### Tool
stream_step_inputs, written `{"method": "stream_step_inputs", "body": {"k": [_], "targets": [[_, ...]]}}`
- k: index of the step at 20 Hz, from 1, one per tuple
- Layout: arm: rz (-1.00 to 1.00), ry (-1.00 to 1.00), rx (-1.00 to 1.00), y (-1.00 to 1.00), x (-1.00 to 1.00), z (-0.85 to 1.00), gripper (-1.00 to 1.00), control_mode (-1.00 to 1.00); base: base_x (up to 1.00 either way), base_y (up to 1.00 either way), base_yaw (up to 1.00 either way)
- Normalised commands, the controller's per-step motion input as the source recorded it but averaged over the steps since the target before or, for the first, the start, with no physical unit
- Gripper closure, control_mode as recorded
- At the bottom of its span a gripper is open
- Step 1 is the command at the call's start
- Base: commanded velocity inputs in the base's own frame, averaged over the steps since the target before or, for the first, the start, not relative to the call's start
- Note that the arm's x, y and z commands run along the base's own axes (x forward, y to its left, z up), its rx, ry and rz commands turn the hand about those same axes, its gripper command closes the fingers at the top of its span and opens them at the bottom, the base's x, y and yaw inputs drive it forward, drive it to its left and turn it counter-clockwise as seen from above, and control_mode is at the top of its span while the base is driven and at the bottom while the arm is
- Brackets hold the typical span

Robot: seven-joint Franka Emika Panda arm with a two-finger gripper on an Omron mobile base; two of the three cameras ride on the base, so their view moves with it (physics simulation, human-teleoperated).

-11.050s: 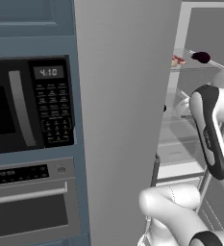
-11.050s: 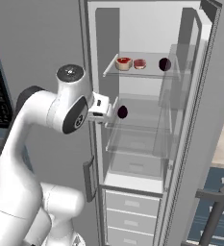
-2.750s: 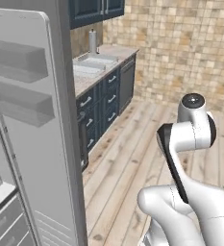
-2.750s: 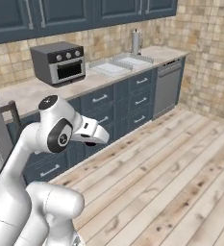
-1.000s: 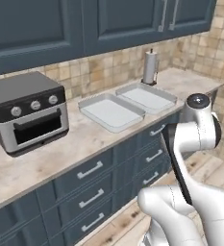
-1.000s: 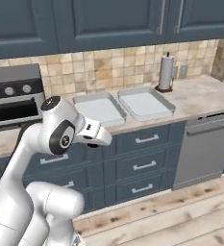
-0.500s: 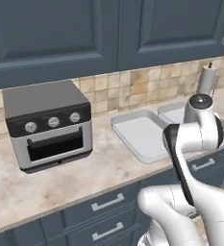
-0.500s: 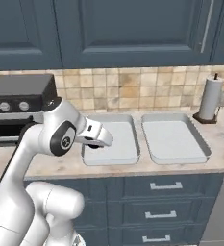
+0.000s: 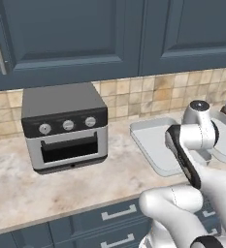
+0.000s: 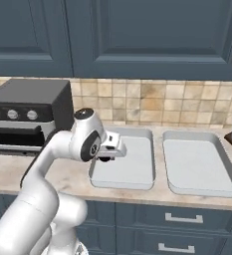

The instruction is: Place one eggplant and one steak in each tupperware on the nearby counter, to pack two identical lunches.

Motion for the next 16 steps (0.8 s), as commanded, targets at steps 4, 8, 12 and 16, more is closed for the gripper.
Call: {"method": "stream_step_inputs", "body": {"k": [4,8,12,16], "targets": [[0.1,0.22,0.06,-0.09,1.0,-0.73,1.0,-1.0,0.0,0.0,0.0],[0.0,0.07,0.0,0.0,1.0,-0.7,1.0,-1.0,0.0,0.0,0.0],[0.0,0.0,0.0,0.0,1.0,-0.86,1.0,-1.0,0.0,0.0,0.0],[0.0,0.0,0.0,-0.02,0.88,-0.44,-1.0,-1.0,0.0,0.0,0.0]]}}
